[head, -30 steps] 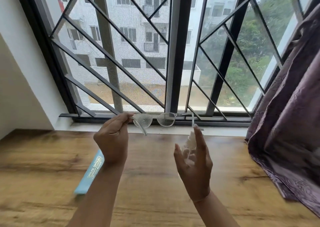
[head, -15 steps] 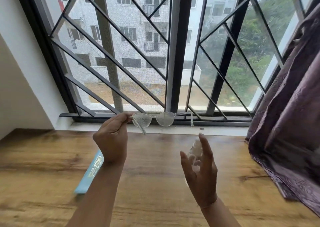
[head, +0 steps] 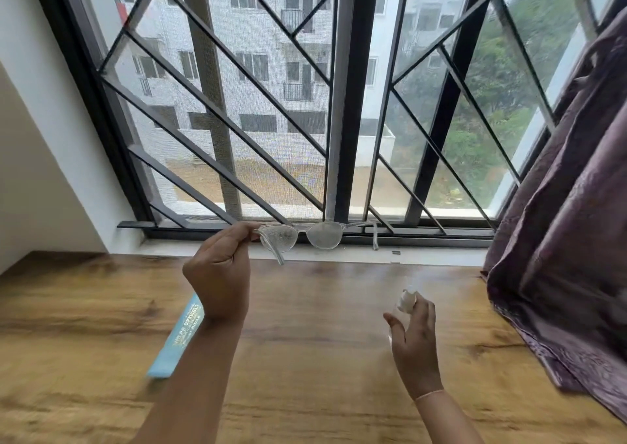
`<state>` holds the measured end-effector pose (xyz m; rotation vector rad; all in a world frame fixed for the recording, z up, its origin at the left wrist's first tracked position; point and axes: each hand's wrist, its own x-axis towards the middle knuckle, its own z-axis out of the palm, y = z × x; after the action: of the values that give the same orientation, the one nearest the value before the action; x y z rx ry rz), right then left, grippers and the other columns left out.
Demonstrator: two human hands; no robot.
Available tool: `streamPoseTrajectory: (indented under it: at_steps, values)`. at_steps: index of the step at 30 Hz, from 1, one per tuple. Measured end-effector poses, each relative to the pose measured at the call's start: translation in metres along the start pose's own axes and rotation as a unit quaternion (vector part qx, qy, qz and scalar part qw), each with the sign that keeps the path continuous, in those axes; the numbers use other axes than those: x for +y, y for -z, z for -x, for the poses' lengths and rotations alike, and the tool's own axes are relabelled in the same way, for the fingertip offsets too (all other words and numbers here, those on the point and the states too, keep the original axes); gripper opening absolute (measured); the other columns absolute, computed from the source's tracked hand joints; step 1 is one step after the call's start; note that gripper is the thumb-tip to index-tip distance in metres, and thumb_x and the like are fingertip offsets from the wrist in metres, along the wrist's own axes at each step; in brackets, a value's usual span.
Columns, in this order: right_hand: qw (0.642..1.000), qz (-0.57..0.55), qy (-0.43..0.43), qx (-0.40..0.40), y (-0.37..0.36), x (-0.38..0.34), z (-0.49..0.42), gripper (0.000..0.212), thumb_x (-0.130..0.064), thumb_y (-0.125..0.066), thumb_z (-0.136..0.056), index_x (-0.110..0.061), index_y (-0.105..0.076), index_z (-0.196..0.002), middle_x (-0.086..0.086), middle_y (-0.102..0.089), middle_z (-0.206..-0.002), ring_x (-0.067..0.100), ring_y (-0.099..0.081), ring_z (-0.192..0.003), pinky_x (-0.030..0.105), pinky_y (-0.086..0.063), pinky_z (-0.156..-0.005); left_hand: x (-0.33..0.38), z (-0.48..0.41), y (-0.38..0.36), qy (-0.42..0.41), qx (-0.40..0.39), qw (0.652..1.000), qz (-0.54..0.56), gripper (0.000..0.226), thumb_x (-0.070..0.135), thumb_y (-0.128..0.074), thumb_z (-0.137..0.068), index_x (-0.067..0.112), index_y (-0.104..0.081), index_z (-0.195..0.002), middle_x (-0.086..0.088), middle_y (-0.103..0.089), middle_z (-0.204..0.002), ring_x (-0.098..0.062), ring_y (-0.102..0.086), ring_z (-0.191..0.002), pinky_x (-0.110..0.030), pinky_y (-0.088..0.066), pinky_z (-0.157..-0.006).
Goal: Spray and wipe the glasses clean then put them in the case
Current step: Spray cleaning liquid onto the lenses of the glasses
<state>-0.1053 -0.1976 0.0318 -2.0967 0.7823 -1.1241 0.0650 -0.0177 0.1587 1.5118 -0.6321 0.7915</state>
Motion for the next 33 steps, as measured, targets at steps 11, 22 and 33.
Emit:
streamPoseTrajectory:
  at_steps: [11,22,33]
  values:
    - [1.0,0.007,-0.026,-0.006,-0.002,0.018,0.009,0.041,0.006,-0.064,-0.078,0.006,-0.045,-0.114,0.011,-0.044,-0.102,0.007,-0.036,-0.088,0.012,-0.028,-0.081,0.001,0.0,0.002,0.0,-0.003,1.0,0.002,0.015,0.008,-0.063,-0.073,0.006,-0.074,-0.084,-0.001,-0.07,-0.082,-0.011,-0.065,-0.077,-0.032,-0.053,-0.074]
    - [0.998,-0.012,-0.056,0.005,-0.001,0.024,0.015,0.049,-0.011,-0.062,-0.078,0.006,-0.043,-0.12,0.022,-0.048,-0.108,0.023,-0.045,-0.096,0.012,-0.029,-0.084,0.002,0.0,0.002,-0.005,-0.002,1.0,0.002,0.019,0.013,-0.059,-0.076,0.003,-0.074,-0.082,-0.001,-0.069,-0.081,-0.012,-0.065,-0.076,-0.036,-0.053,-0.072]
    - [0.983,-0.058,-0.031,0.172,0.013,-0.009,0.001,0.083,-0.061,-0.037,-0.087,0.004,-0.027,-0.137,0.029,-0.027,-0.138,0.031,-0.024,-0.131,0.022,-0.014,-0.112,-0.018,0.005,-0.001,0.095,0.012,0.994,0.061,0.024,0.012,-0.06,-0.073,0.024,-0.075,-0.085,0.004,-0.073,-0.077,-0.025,-0.069,-0.078,-0.049,-0.056,-0.073]
